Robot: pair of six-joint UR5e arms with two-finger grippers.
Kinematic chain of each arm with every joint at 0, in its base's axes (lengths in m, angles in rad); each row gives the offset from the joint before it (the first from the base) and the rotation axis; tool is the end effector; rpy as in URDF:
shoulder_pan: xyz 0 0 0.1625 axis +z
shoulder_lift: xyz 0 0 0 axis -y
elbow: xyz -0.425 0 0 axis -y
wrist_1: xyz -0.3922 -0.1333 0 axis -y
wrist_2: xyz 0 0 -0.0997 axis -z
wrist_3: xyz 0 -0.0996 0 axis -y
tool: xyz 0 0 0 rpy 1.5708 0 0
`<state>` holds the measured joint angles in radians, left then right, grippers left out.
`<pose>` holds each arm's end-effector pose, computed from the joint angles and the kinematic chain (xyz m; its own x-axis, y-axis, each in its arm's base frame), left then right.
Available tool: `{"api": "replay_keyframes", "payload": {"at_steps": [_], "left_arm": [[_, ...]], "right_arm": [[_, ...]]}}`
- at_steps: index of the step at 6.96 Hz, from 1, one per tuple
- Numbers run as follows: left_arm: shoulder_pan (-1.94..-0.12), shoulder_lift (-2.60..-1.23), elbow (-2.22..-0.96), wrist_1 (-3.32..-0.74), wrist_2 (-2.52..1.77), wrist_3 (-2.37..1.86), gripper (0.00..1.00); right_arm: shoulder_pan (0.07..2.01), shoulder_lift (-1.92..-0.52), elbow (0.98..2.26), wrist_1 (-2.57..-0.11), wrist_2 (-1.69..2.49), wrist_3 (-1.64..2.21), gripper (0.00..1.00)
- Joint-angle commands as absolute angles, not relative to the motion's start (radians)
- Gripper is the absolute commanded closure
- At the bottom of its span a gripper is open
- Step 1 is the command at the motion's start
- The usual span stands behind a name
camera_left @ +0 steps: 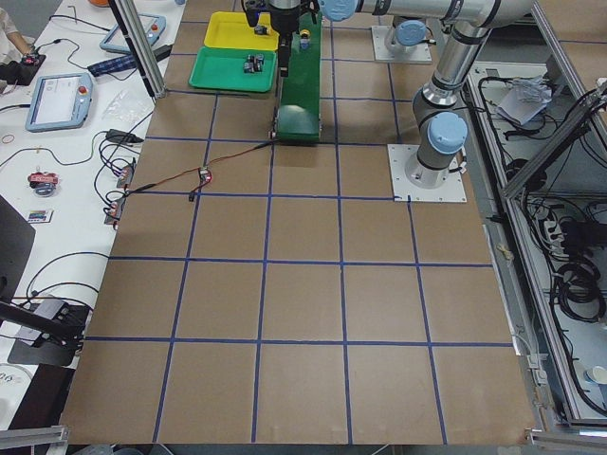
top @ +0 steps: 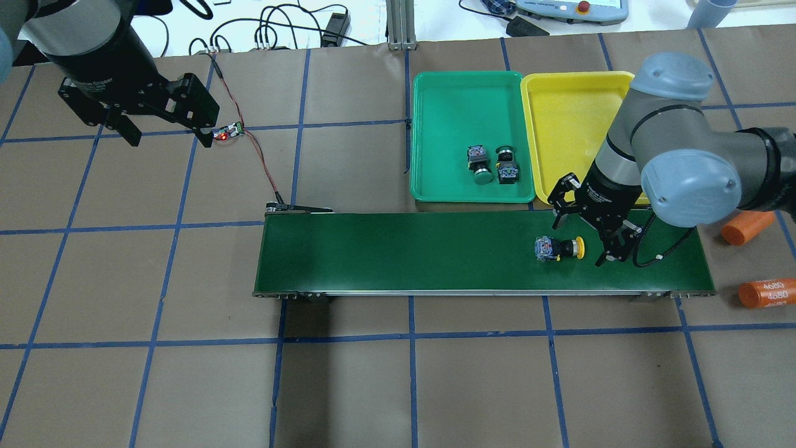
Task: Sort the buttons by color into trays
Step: 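Grasp the yellow switch with the right gripper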
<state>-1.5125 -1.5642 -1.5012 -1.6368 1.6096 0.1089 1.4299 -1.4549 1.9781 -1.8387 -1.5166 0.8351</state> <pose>-0.1007 -0.4957 0.5188 -0.9979 0.0502 -0.0397 0.0505 0.9987 -0.0059 0.0727 -0.4751 0.2673 -0.5615 0.8134 0.1520 0.8227 0.5289 0.2083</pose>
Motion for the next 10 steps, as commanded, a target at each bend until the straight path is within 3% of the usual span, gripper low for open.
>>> {"api": "replay_keyframes", "payload": {"at_steps": [1, 4, 5, 6, 7, 8, 9, 10], "left_arm": [[-1.513, -1.565, -1.502, -1.637, 1.609, 0.109, 0.00], [-1.513, -1.565, -1.502, -1.637, 1.606, 0.109, 0.00], [-1.513, -1.565, -1.502, -1.637, 1.606, 0.107, 0.00], [-1.513, -1.565, -1.502, -1.637, 1.606, 0.107, 0.00], [-1.513, -1.566, -1.502, -1.637, 1.606, 0.107, 0.00], [-1.513, -1.566, -1.502, -1.637, 1.606, 0.107, 0.00], [-1.513, -1.566, -1.502, -1.637, 1.606, 0.107, 0.00], [-1.513, -1.566, -1.502, -1.637, 1.606, 0.107, 0.00]], "right_arm": [[1.414, -1.450, 2.000, -1.859, -1.516, 0.834, 0.03], [1.398, -1.402, 2.014, -1.905, -1.520, 0.828, 0.04], [1.397, -1.401, 2.023, -1.904, -1.520, 0.825, 0.12], [1.394, -1.401, 2.029, -1.919, -1.531, 0.824, 0.15], [1.393, -1.396, 2.029, -1.966, -1.534, 0.781, 0.25], [1.378, -1.379, 2.029, -1.973, -1.532, 0.747, 0.75], [1.371, -1.374, 2.019, -1.976, -1.532, 0.653, 1.00], [1.361, -1.371, 1.990, -1.994, -1.545, 0.521, 1.00]]}}
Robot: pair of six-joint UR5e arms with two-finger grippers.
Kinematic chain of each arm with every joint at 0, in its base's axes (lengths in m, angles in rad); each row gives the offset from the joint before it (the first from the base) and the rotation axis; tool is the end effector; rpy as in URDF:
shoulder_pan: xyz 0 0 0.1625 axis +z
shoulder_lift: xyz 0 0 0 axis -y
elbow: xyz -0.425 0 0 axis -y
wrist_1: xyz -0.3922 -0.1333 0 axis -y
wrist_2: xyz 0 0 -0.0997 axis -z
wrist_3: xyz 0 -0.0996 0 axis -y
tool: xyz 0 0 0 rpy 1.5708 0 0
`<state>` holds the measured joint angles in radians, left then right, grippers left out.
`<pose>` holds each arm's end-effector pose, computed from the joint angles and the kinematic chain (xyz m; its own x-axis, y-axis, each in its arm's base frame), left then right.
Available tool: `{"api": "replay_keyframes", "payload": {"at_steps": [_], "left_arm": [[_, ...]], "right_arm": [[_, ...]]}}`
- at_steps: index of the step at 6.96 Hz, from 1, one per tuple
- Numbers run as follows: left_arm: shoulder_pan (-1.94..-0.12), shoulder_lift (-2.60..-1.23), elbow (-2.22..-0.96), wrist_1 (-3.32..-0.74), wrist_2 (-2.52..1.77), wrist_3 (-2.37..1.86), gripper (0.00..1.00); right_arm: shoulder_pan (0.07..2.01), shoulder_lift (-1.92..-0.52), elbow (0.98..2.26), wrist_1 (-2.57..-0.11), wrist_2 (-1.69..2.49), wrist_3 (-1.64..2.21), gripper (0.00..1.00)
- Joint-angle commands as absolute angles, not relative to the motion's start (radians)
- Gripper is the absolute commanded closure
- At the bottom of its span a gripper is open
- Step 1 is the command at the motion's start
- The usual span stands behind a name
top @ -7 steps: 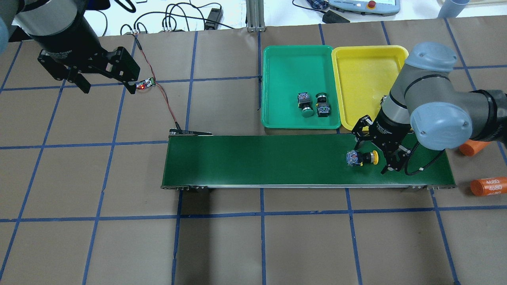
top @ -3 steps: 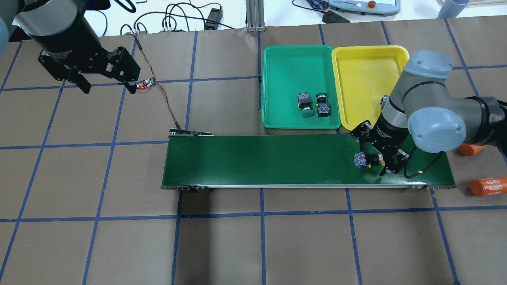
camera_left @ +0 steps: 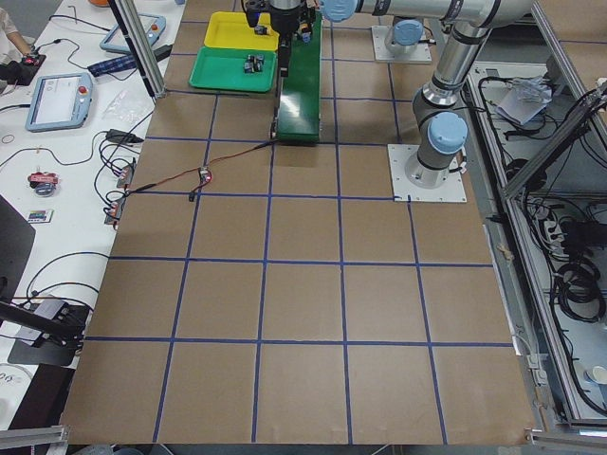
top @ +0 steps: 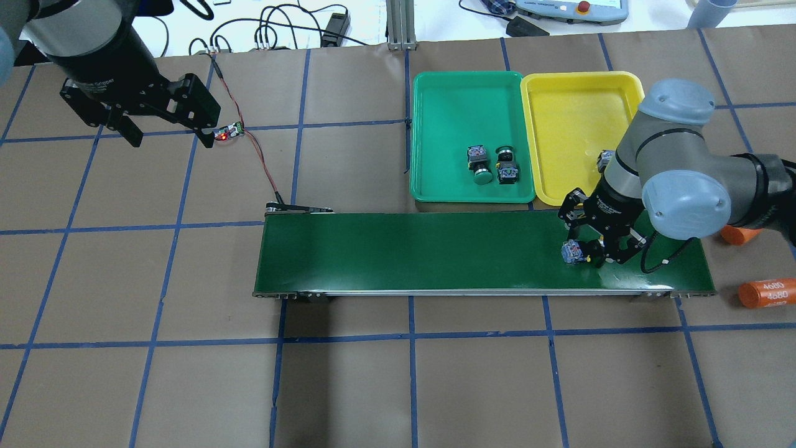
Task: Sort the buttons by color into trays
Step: 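Grasp the yellow switch with the right gripper, then lift the yellow switch into the yellow tray and release it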
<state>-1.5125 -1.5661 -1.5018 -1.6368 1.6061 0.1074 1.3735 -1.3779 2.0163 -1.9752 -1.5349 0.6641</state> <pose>-0.1010 -0.4963 0.5176 -0.9982 0.0488 -0.0359 0.0490 0.9988 -0.0039 0.0420 -0.4880 0.2260 -0.6529 0.7486 0.1154 0.7532 0.6254 0.2041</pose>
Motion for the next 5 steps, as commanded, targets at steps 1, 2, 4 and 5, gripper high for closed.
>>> {"api": "replay_keyframes", "payload": {"at_steps": [1, 2, 4, 5], "left_arm": [[-1.513, -1.566, -1.502, -1.637, 1.605, 0.107, 0.00], [-1.513, -1.566, -1.502, -1.637, 1.605, 0.107, 0.00], [-1.513, -1.566, -1.502, -1.637, 1.605, 0.107, 0.00], [-1.513, -1.566, -1.502, -1.637, 1.605, 0.107, 0.00]], "right_arm": [[1.353, -1.364, 1.944, -1.991, -1.546, 0.496, 1.00], [1.353, -1.361, 1.901, -1.974, -1.561, 0.494, 1.00], [1.355, -1.307, 1.827, -1.989, -1.568, 0.479, 1.00], [1.356, -1.220, 1.718, -1.996, -1.577, 0.450, 1.00]]}}
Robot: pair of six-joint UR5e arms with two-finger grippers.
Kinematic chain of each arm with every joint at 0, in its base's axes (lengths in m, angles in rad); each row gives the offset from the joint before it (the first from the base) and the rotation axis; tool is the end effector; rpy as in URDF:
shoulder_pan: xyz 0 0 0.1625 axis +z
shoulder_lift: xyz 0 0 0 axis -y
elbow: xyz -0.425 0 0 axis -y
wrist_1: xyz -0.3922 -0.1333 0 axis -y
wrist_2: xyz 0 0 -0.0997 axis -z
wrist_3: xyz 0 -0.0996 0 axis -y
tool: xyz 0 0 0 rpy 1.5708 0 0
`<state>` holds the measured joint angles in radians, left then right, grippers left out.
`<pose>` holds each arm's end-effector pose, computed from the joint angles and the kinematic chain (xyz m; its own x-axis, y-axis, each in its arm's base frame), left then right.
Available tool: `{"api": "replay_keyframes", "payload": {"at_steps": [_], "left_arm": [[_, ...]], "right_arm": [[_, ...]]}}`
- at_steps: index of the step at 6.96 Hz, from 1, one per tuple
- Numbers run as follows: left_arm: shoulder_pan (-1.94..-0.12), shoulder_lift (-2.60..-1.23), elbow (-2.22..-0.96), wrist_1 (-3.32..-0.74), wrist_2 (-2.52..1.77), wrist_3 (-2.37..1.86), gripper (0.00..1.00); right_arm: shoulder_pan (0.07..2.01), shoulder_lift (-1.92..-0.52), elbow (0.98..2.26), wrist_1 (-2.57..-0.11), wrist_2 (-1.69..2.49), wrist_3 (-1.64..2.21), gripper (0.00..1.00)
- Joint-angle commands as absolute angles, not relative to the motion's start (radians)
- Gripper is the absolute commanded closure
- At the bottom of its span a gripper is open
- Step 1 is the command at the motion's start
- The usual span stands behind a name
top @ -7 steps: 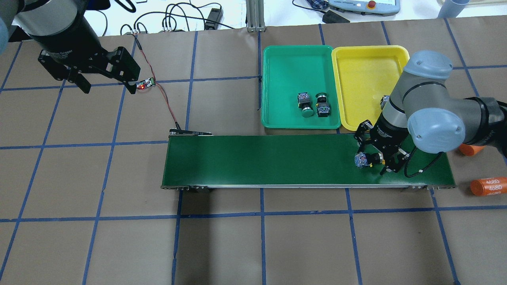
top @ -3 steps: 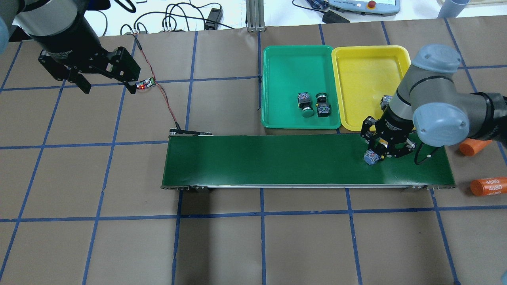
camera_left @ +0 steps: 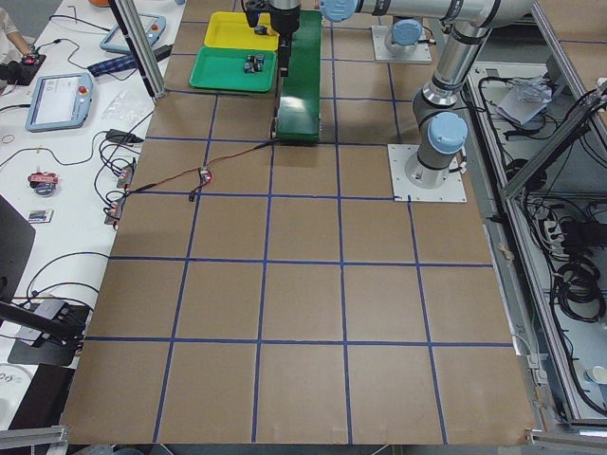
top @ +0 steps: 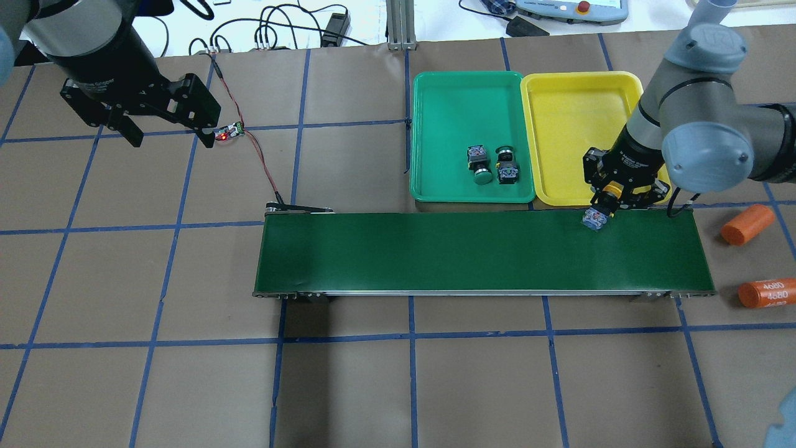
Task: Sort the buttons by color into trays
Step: 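Lift the yellow switch into the yellow tray and release it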
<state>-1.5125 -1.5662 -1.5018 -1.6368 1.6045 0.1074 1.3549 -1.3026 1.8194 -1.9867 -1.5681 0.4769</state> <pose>-0.1012 -0.4964 0.5175 -0.9982 0.0489 -0.0343 0.0490 0.9988 -0.0039 0.0142 -0.5588 0.2694 -0.7699 0.6366 0.0439 0.6377 0.7649 0.0907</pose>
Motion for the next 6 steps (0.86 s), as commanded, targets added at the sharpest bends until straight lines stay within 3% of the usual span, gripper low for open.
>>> {"api": "replay_keyframes", "payload": {"at_steps": [1, 2, 4, 5, 6], "left_arm": [[-1.513, -1.566, -1.502, -1.637, 1.605, 0.107, 0.00], [-1.513, -1.566, -1.502, -1.637, 1.606, 0.107, 0.00], [-1.513, -1.566, -1.502, -1.637, 1.606, 0.107, 0.00], [-1.513, -1.566, -1.502, -1.637, 1.606, 0.107, 0.00], [-1.513, -1.566, -1.502, -1.635, 1.608, 0.107, 0.00]], "right_arm": [[1.364, -1.125, 1.574, -1.977, -1.583, 0.442, 1.00], [1.367, -1.053, 1.483, -1.980, -1.579, 0.436, 1.00], [1.397, -0.953, 1.431, -2.119, -1.557, 0.358, 1.00], [1.420, -0.921, 1.431, -2.156, -1.557, 0.342, 0.90], [1.425, -0.919, 1.439, -2.157, -1.559, 0.284, 0.01]]}}
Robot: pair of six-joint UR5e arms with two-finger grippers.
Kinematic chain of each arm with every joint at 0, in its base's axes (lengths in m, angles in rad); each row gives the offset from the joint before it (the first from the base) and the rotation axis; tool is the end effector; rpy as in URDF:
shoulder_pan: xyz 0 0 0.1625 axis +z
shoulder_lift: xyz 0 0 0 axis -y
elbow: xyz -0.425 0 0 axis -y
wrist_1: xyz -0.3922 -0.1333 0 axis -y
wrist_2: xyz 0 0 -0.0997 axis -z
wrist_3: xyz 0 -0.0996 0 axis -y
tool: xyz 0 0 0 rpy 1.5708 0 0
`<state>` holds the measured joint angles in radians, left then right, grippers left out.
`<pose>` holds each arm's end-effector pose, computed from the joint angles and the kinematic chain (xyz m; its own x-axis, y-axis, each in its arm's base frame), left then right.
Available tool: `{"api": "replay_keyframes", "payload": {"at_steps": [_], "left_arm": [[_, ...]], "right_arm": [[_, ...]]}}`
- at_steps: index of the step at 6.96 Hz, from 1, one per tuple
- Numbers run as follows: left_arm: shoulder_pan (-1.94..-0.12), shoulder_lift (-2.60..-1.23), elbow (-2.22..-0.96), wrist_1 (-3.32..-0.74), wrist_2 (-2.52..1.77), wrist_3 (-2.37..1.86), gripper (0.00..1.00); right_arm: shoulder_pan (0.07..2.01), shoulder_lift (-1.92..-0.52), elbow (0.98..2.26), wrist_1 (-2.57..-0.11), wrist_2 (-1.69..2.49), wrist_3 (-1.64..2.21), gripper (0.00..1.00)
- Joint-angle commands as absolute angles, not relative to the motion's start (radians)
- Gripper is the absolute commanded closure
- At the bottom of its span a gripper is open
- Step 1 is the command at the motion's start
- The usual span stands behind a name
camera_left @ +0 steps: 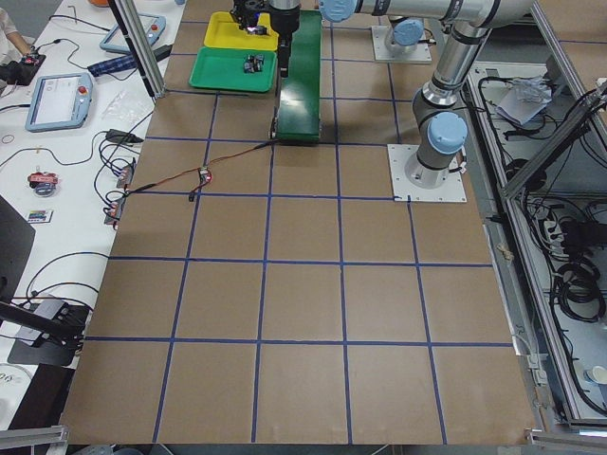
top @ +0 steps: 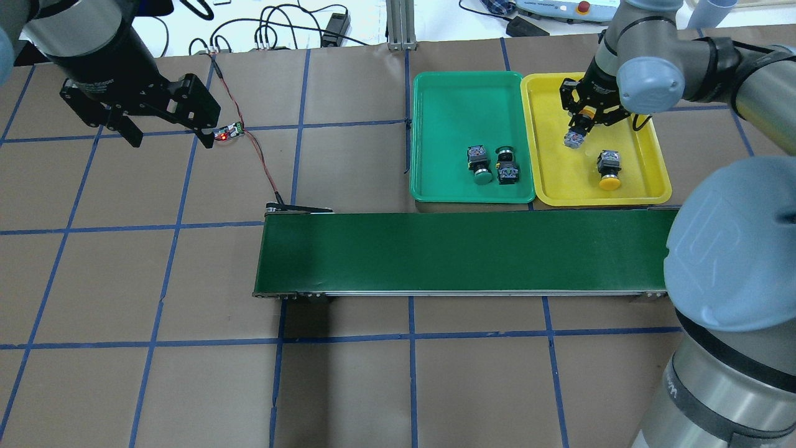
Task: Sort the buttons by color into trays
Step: 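Raise the right gripper above the yellow tray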
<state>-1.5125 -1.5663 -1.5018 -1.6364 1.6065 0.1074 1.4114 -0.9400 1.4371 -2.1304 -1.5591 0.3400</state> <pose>-0.1010 -0.4964 0.5175 -0.9981 0.0488 -0.0363 0.0490 0.9988 -0.0040 0.0215 -0.7136 0.2255 -0.8780 0.4776 -0.0318 0.4786 0.8763 -0.0550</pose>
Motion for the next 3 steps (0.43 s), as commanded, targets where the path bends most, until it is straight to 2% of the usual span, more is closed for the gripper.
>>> {"api": "replay_keyframes", "payload": {"at_steps": [1, 3], "left_arm": [[-1.513, -1.566, -1.502, -1.635, 1.608, 0.107, 0.00], [-1.513, -1.566, -1.500, -1.635, 1.608, 0.107, 0.00]], "right_arm": [[1.425, -0.933, 1.443, -2.142, -1.566, 0.273, 0.00], [1.433, -0.994, 1.474, -2.137, -1.560, 0.246, 0.00]]}}
